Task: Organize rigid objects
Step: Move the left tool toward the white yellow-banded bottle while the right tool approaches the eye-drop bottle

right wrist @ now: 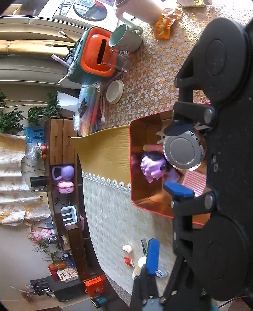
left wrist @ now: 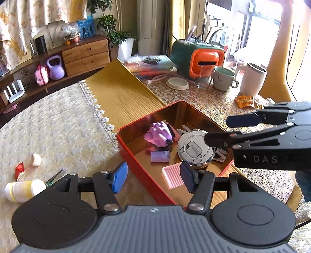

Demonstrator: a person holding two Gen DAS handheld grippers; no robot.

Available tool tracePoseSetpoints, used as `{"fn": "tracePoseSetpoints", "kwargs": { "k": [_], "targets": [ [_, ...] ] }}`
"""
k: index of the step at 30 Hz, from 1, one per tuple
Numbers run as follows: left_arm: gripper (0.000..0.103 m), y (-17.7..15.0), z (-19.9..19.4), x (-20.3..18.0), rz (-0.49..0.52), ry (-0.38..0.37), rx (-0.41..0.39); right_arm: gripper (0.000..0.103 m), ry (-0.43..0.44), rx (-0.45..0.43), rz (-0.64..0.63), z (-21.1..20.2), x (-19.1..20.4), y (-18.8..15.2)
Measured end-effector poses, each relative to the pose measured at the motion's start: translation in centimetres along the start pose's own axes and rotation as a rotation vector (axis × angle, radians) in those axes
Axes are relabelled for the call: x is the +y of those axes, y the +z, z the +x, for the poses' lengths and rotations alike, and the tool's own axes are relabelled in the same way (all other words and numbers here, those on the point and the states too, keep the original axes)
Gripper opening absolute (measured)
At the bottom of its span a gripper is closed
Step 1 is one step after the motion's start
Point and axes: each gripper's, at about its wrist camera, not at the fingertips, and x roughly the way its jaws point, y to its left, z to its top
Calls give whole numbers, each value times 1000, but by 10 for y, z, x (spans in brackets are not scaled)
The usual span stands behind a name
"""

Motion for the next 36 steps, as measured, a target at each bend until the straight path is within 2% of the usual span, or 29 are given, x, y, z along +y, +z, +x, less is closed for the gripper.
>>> {"fn": "tracePoseSetpoints", "kwargs": {
  "k": [8,11,17,21,24,36],
  "targets": [
    [59,-17,-33,19,-21,7,-32,59,38,-28,5,-25,21,-10],
    [65,-26,-45,26,-20,30,-47,65,54,-47,0,-34,33,-14],
    [65,-42,-67,49,-52,30,-72,68,71,-52,-7,-47,57,-23],
    [69,-54,-78,64,-73,39,-78,74,89,-62,-11,-54,72,-26],
    [75,-64,-87,77,-83,60,-93,79,109,-67,-6,-56,85,-26],
    [77,-104,-102,140,-191,144,-101,91,185,-42,-73,-39,141,-26]
  ]
}}
